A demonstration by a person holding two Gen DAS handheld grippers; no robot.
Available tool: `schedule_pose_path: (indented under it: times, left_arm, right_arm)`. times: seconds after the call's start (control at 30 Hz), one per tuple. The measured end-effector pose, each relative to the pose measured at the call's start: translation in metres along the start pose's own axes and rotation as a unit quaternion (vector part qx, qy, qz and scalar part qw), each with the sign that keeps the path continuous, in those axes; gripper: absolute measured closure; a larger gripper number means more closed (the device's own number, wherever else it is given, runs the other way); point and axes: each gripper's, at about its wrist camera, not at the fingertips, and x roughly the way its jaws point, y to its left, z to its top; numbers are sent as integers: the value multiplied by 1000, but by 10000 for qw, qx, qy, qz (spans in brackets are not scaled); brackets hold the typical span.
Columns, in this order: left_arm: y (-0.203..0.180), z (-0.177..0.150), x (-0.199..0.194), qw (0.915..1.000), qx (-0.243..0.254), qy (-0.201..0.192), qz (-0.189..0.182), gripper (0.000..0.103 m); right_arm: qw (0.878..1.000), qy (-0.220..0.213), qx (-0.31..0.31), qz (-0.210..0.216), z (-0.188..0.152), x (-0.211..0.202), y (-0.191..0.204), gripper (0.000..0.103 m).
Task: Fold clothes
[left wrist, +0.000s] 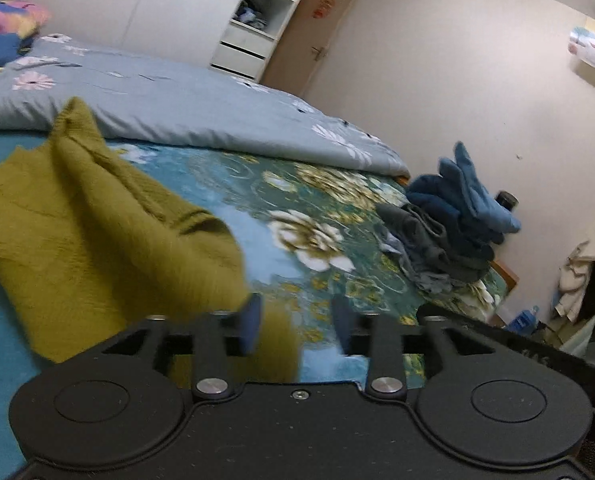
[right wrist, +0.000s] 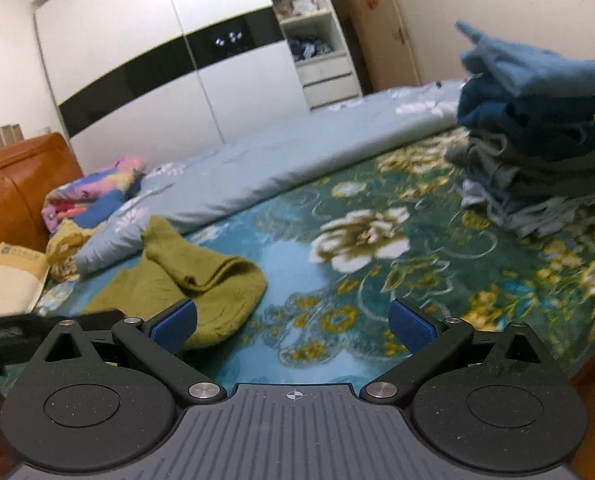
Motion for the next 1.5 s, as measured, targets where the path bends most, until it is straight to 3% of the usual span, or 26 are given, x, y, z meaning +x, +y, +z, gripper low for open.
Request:
schedule_pose_path:
  times: [0.07, 0.13, 0.27, 0.33, 0.43, 0.5, 0.57, 0.6, 0.63, 0.73, 0.77, 0.8, 0.93, 1.03, 1.13, 1.2, 1.3, 1.4, 1.43, 1.5]
  left_arm:
    - [14, 3, -16, 9997, 23, -174, 139, 49]
    - [37, 12, -30, 9981, 3, -351, 504, 36]
    - [99, 34, -33, 9850, -209, -458, 1648, 35]
    - [130, 45, -28, 9743, -199, -426, 2201, 33]
    - [175, 61, -13, 9619, -475, -224, 2685, 33]
    - [199, 70, 1, 9571, -726, -47, 2803, 32]
    - [214, 76, 10, 9543, -740, -35, 2895, 31]
    - [220, 78, 14, 9524, -708, -18, 2966, 30]
    - [224, 81, 22, 9506, -651, 16, 3035, 29]
    - [234, 85, 36, 9485, -562, 131, 3116, 26]
    - [239, 85, 40, 9481, -588, 157, 3122, 26]
    - [243, 83, 43, 9477, -623, 182, 3126, 25]
    - [255, 78, 54, 9475, -694, 259, 3110, 22]
    - [259, 75, 63, 9490, -787, 330, 3035, 22]
    - [257, 69, 70, 9491, -735, 351, 3044, 19]
    - [257, 67, 73, 9505, -727, 366, 2999, 19]
    - [256, 64, 73, 9517, -791, 306, 2952, 26]
    - [256, 64, 72, 9493, -913, 226, 3000, 53]
    - [256, 64, 70, 9500, -965, 162, 2965, 75]
    - [253, 65, 65, 9523, -1102, -58, 2844, 87]
  right_arm:
    - [9998, 189, -83, 78, -1, 14, 5, 0]
    - [9987, 456, -110, 197, -5, 32, 10, 0]
    - [9943, 936, 79, 513, -7, 75, 18, 2]
    - [9911, 1144, 365, 573, -7, 99, 19, 5]
    - [9840, 1453, 793, 663, -8, 135, 21, 13]
    - [9777, 1655, 1075, 720, -8, 158, 22, 19]
    - [9754, 1703, 1197, 723, -7, 172, 26, 20]
    - [9759, 1678, 1188, 734, -9, 176, 33, 26]
    - [9757, 1683, 1156, 795, -7, 181, 37, 40]
    - [9777, 1601, 1019, 902, -2, 187, 42, 68]
    - [9789, 1558, 961, 911, -1, 187, 42, 84]
    - [9800, 1516, 902, 920, 1, 187, 43, 92]
    - [9841, 1341, 667, 952, 8, 189, 46, 96]
    - [9956, 789, 223, 444, 37, 187, 39, 97]
    - [9992, 284, -212, -160, 67, 192, 30, 97]
    - [9986, 236, -307, -350, 75, 199, 21, 97]
    - [9968, 350, -395, -601, 79, 211, 9, 97]
    - [9958, 446, -209, -765, 73, 214, -5, 99]
    - [9962, 469, -111, -725, 72, 215, -9, 99]
    - [9966, 536, 148, -616, 69, 213, -17, 98]
